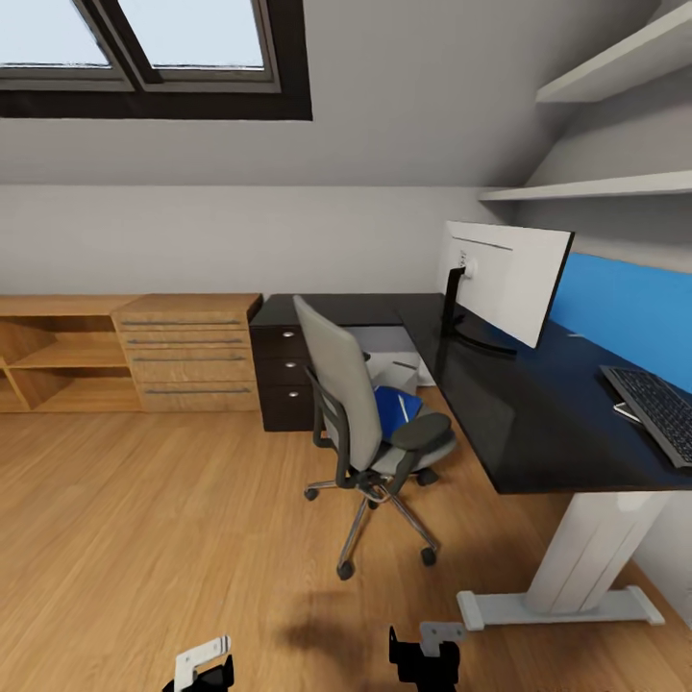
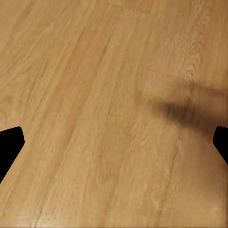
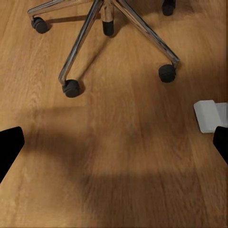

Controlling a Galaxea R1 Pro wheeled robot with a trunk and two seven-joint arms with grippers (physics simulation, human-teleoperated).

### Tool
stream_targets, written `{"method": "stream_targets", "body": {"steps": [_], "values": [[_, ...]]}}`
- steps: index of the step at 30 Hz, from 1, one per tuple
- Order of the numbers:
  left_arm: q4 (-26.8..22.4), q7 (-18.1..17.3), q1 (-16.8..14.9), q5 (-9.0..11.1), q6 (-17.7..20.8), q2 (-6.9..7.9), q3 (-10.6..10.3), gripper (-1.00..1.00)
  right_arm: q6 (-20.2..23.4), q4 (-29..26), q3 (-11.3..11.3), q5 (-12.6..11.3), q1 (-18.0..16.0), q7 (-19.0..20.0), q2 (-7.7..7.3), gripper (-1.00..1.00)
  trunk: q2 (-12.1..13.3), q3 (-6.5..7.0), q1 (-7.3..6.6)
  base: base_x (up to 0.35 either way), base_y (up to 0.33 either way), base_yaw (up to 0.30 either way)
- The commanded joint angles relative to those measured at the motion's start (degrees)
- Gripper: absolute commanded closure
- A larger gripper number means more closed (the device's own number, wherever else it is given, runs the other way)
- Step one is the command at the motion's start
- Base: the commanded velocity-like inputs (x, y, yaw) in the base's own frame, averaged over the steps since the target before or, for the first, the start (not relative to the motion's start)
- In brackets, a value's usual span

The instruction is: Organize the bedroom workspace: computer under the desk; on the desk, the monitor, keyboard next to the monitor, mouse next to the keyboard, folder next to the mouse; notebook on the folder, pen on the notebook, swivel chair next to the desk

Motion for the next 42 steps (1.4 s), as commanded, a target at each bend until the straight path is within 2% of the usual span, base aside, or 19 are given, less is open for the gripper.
{"method": "stream_targets", "body": {"steps": [1,42], "values": [[-0.1,0.0,0.0,0.6,-0.1,-0.04,0.0,-1.0,-0.1,0.1,0.4,0.1,0.0,-0.5,-0.03,-1.0,0.0,-0.03,-0.01,0.0,0.0,-0.059],[-0.2,0.3,0.0,0.6,-0.1,-0.2,0.1,-1.0,-0.2,0.1,0.4,0.2,0.0,-0.6,-0.07,-1.0,-16.5,-7.34,9.0,0.0,0.0,-0.004]]}}
